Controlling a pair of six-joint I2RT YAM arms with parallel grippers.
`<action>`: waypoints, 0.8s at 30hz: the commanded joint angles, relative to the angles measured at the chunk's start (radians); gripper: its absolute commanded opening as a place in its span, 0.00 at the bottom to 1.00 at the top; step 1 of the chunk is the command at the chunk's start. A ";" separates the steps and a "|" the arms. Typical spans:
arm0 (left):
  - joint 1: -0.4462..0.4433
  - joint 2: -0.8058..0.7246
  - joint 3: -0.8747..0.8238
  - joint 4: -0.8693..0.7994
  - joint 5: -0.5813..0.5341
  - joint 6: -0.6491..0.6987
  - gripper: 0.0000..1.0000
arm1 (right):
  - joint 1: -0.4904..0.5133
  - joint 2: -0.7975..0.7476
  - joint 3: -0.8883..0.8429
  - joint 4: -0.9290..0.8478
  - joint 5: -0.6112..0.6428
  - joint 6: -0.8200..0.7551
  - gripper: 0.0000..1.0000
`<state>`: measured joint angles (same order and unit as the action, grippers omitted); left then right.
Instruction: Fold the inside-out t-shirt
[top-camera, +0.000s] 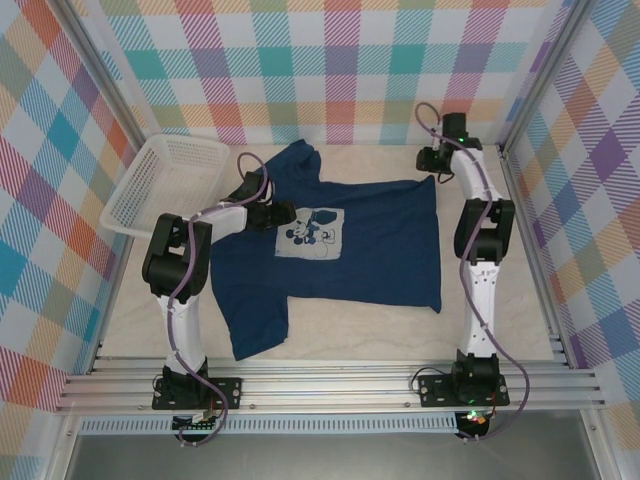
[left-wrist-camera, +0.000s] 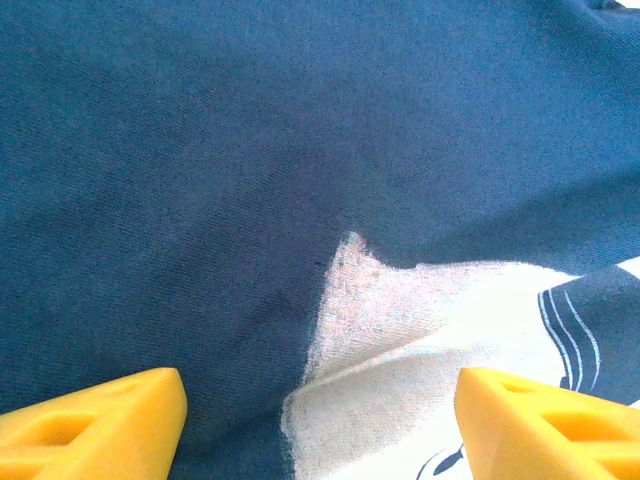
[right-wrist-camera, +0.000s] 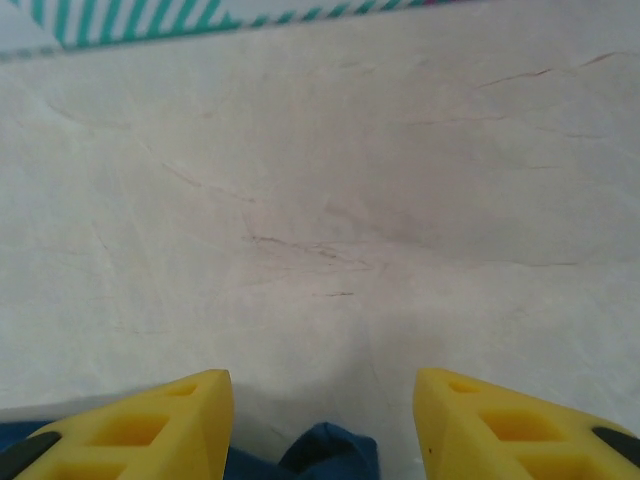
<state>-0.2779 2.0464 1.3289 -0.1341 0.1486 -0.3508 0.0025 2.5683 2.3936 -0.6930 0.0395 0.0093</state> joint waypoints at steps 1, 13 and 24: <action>0.000 0.025 -0.020 -0.135 0.046 -0.007 0.73 | 0.016 0.070 0.085 -0.107 0.108 -0.144 0.49; 0.000 0.031 -0.016 -0.177 0.038 0.003 0.72 | 0.027 0.159 0.229 -0.249 0.161 -0.161 0.39; 0.000 0.020 -0.038 -0.169 0.037 0.006 0.73 | 0.021 0.208 0.295 -0.350 0.159 -0.136 0.30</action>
<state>-0.2779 2.0460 1.3376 -0.1616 0.1570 -0.3462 0.0319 2.7522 2.6621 -0.9684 0.1989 -0.1371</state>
